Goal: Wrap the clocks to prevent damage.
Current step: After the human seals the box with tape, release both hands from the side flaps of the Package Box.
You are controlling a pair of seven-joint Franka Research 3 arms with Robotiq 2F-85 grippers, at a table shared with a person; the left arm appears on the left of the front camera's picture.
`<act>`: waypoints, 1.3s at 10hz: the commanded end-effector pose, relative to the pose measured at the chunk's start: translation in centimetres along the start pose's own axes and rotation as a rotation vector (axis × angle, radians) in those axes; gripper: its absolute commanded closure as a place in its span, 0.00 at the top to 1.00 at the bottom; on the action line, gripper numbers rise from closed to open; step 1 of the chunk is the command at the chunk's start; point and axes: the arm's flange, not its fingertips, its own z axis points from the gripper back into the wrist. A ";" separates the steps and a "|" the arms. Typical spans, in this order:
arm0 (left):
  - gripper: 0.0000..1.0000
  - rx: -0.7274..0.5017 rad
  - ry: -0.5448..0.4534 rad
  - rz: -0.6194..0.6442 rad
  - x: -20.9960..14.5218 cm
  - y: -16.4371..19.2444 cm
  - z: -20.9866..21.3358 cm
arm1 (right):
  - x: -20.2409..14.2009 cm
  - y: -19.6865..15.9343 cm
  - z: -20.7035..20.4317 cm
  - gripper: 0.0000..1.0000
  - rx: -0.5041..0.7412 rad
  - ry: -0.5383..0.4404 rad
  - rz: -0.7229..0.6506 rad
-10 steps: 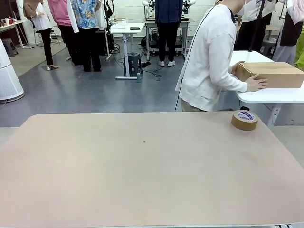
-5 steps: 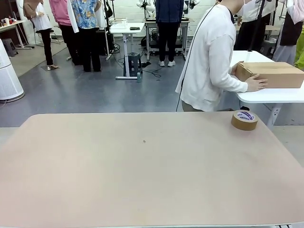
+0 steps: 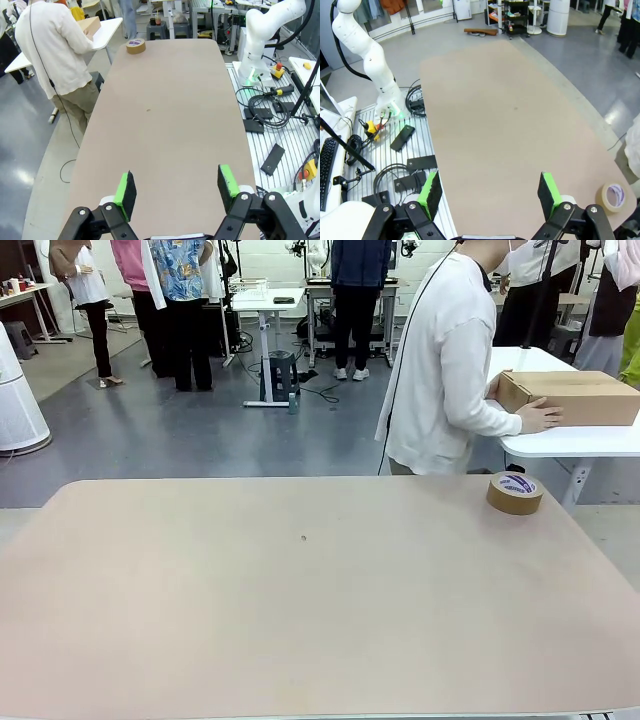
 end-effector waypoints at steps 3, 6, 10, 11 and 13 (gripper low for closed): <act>0.85 0.002 0.000 -0.001 0.1 0.0 0.2 | 0.0 0.0 0.0 1.00 0.007 -0.010 0.002; 0.85 0.002 0.000 -0.001 0.1 0.0 0.2 | 0.0 0.0 0.0 1.00 0.007 -0.010 0.002; 0.85 0.002 0.000 -0.001 0.1 0.0 0.2 | 0.0 0.0 0.0 1.00 0.007 -0.010 0.002; 0.85 0.002 0.000 -0.001 0.1 0.0 0.2 | 0.0 0.0 0.0 1.00 0.007 -0.010 0.002; 0.85 0.002 0.000 -0.001 0.1 0.0 0.2 | 0.0 0.0 0.0 1.00 0.007 -0.010 0.002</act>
